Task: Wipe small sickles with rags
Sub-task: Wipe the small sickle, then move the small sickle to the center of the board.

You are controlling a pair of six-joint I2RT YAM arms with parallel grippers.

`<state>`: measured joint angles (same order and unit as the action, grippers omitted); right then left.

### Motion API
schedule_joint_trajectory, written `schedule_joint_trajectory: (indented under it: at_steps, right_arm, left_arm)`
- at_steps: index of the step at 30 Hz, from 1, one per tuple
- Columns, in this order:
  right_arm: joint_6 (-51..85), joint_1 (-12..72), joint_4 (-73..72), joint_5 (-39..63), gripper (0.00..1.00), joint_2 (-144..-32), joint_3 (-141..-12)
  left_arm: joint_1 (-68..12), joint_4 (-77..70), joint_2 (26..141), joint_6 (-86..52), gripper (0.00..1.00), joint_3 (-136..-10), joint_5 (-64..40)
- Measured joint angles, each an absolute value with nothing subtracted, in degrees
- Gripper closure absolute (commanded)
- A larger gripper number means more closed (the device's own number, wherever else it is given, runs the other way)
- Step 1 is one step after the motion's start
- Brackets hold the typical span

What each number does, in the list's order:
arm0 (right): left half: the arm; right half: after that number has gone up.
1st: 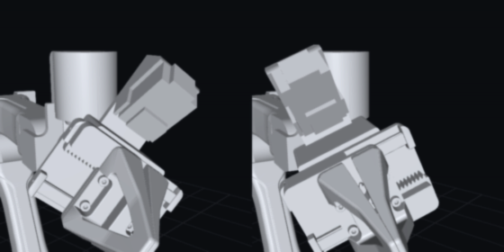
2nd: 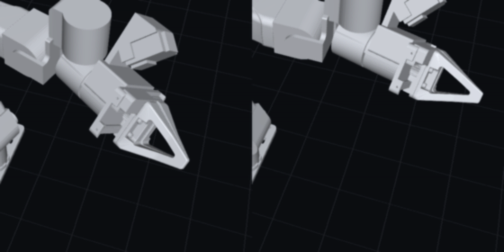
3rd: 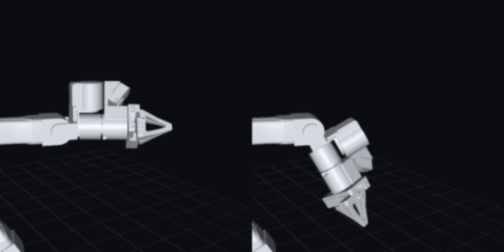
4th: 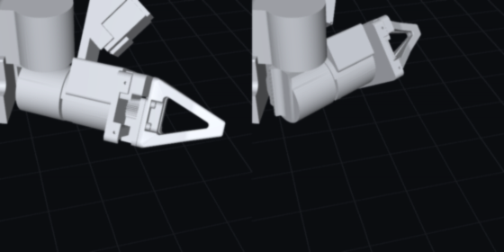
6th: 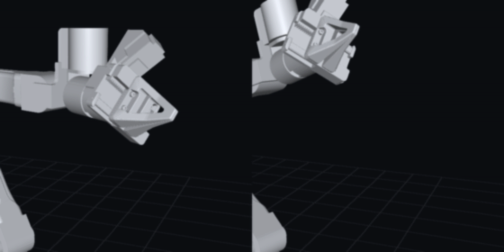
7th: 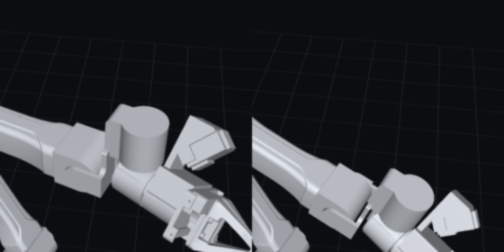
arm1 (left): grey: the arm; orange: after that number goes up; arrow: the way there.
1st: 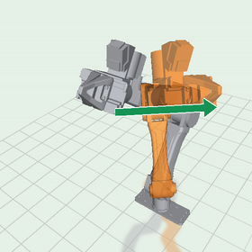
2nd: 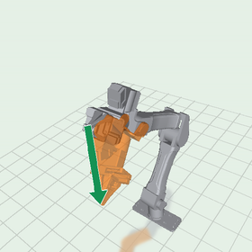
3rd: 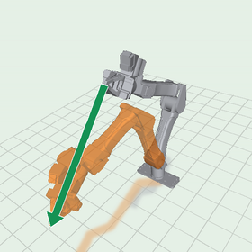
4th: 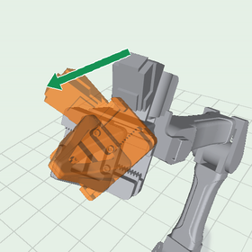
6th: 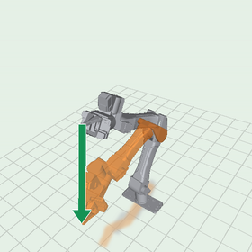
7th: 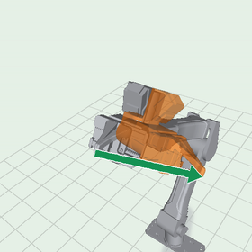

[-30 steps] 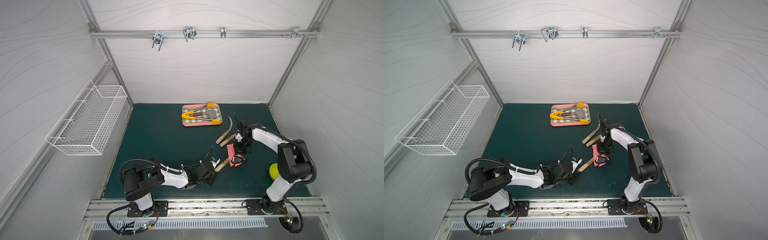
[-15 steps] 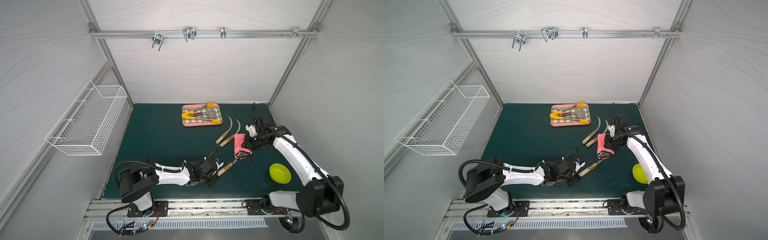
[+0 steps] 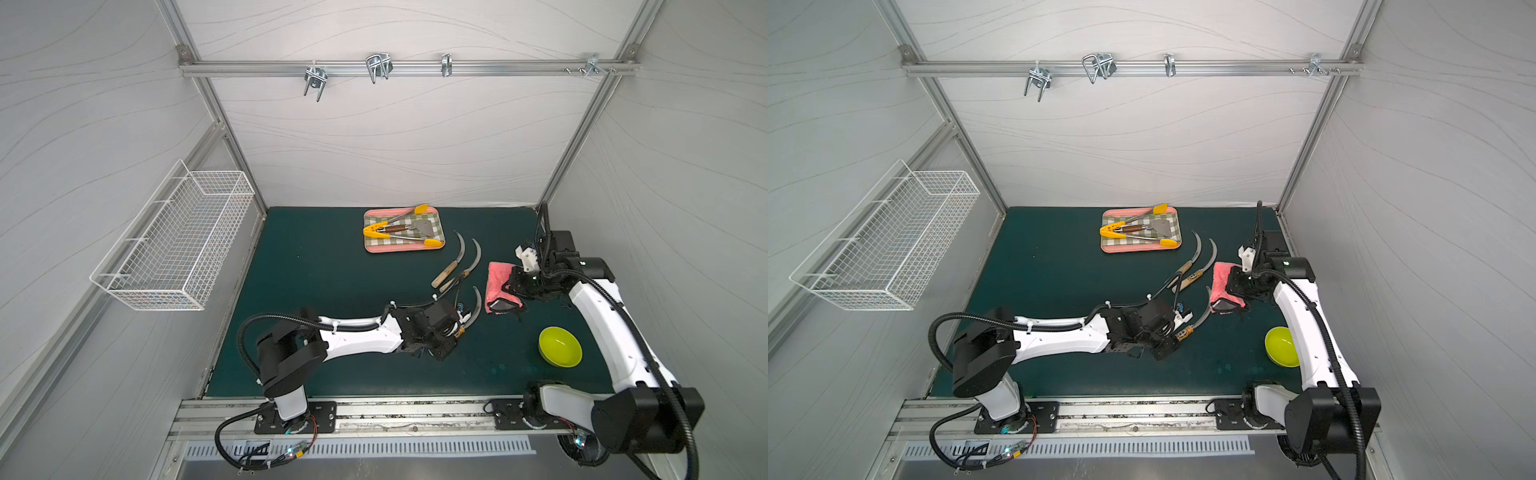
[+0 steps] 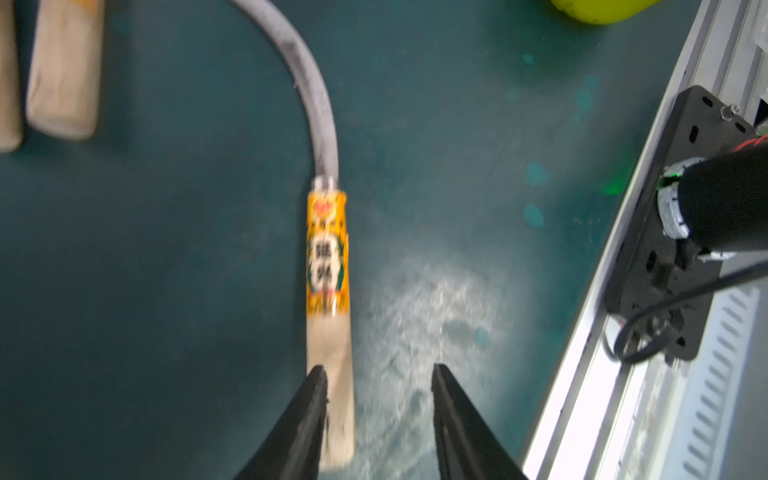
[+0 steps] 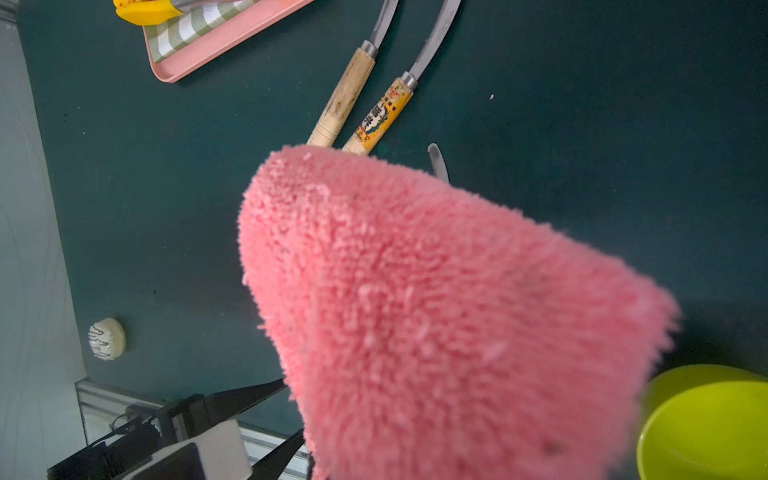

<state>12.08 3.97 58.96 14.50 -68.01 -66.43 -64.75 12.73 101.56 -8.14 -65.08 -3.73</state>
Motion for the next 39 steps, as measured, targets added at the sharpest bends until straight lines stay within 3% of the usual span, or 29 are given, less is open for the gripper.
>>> schedule_joint_trajectory:
  at_steps: [7, 18, 22, 25, 26, 32, 39]
  right_arm:
    - [12.0, 3.2, 59.1, 14.6, 0.9, -66.9, -66.2]
    - [12.0, 2.6, 59.2, 16.3, 0.9, -65.3, -65.9]
    - [12.0, 2.6, 59.1, 16.8, 0.9, -65.3, -65.3]
    - [12.0, 2.5, 59.1, 17.0, 0.9, -65.3, -65.2]
    - [12.0, 2.5, 59.0, 17.0, 0.89, -65.3, -65.2]
    - [12.0, 4.5, 59.4, 14.9, 0.89, -67.2, -65.5]
    - [11.9, 13.9, 61.1, 8.3, 0.9, -75.0, -70.8]
  left_arm:
    - [-63.1, 18.5, 111.8, -5.3, 0.56, -73.6, -5.3]
    - [-62.0, 22.7, 116.4, -4.0, 0.6, -78.0, -6.1]
    - [-62.0, 22.7, 116.5, -3.6, 0.68, -78.0, -6.1]
    - [-61.9, 22.8, 116.5, -3.6, 0.95, -78.0, -6.2]
    - [-61.9, 22.7, 116.5, -3.7, 1.0, -78.0, -6.3]
    - [-61.9, 19.4, 114.5, -3.6, 1.0, -74.4, -6.0]
    - [-61.9, 17.5, 107.5, -5.1, 1.0, -64.7, -4.1]
